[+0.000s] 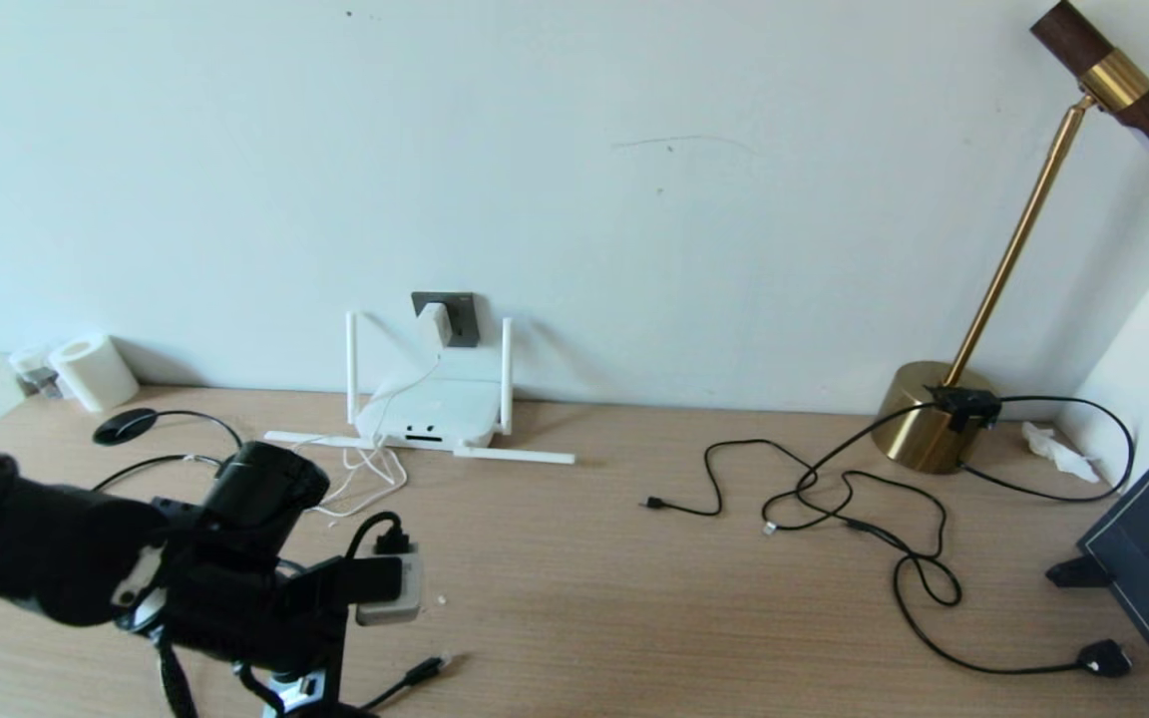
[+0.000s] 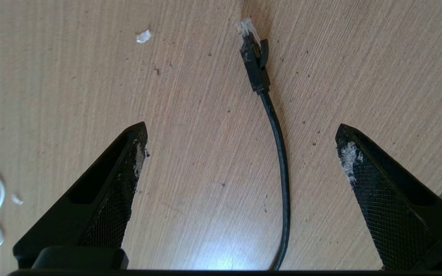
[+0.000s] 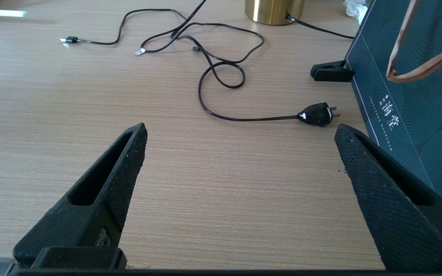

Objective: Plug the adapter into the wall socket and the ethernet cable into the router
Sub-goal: Pick up cable

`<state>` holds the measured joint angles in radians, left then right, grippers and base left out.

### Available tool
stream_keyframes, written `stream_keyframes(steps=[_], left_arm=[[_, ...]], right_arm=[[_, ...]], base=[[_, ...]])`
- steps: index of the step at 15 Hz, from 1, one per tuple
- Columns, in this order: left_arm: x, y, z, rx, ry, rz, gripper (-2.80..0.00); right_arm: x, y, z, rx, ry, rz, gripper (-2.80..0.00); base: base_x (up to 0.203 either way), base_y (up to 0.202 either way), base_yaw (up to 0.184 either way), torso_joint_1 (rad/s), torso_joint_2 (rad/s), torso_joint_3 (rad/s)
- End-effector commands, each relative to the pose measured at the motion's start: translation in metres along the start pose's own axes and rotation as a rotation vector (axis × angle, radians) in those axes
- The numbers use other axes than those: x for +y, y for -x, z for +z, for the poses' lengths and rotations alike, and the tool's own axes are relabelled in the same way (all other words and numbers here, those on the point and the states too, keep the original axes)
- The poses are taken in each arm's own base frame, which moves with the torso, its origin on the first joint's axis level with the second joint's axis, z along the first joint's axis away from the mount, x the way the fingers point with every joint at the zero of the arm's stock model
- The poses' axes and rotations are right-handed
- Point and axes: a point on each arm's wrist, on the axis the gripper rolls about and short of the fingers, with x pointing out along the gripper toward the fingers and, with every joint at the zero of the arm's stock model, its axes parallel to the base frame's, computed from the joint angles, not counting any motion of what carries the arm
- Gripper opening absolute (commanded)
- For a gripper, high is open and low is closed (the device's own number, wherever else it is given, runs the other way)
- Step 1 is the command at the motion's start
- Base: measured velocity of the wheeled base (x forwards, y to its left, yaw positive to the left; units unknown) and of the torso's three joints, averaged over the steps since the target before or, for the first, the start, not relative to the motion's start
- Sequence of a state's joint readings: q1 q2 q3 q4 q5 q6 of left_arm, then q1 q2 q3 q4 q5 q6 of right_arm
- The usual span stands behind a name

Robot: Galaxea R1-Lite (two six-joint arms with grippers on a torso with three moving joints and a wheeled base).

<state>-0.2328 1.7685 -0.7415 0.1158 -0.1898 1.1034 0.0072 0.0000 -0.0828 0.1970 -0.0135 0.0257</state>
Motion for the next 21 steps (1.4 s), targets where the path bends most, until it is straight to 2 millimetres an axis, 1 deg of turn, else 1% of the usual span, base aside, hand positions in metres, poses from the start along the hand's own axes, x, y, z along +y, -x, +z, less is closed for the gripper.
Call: stream_keyframes(steps=[1,5,8,17,18,21], left_arm=[[0.003,-0.016,-0.002,0.017,0.001,-0.040,0.00],[0.010,-0.027,0.000,0.024,0.005,-0.058,0.00],[0.009,-0.035,0.001,0.029,0.005,-0.079,0.00],[0.004,-0.039,-0.001,0.039,0.023,-0.111,0.00],[0.003,-0.041,-0.001,0.037,0.024,-0.119,-2.80],[0.004,-0.046,-0.001,0.040,0.025,-0.128,-2.80]], right_arm=[[0.000,0.000,0.000,0.001,0.000,0.000,0.00],[0.000,0.000,0.000,0.001,0.000,0.000,0.00],[0.000,0.000,0.000,0.001,0.000,0.000,0.00],[0.000,0.000,0.000,0.001,0.000,0.000,0.00],[0.000,0.000,0.000,0.001,0.000,0.000,0.00],[0.000,0.000,0.000,0.000,0.000,0.000,0.00]], base=[[0.000,0.000,0.000,0.000,0.00,0.000],[0.000,0.000,0.000,0.000,0.00,0.000],[0.000,0.000,0.000,0.000,0.00,0.000],[0.000,0.000,0.000,0.000,0.00,0.000],[0.000,0.000,0.000,0.000,0.00,0.000],[0.000,0.000,0.000,0.000,0.00,0.000]])
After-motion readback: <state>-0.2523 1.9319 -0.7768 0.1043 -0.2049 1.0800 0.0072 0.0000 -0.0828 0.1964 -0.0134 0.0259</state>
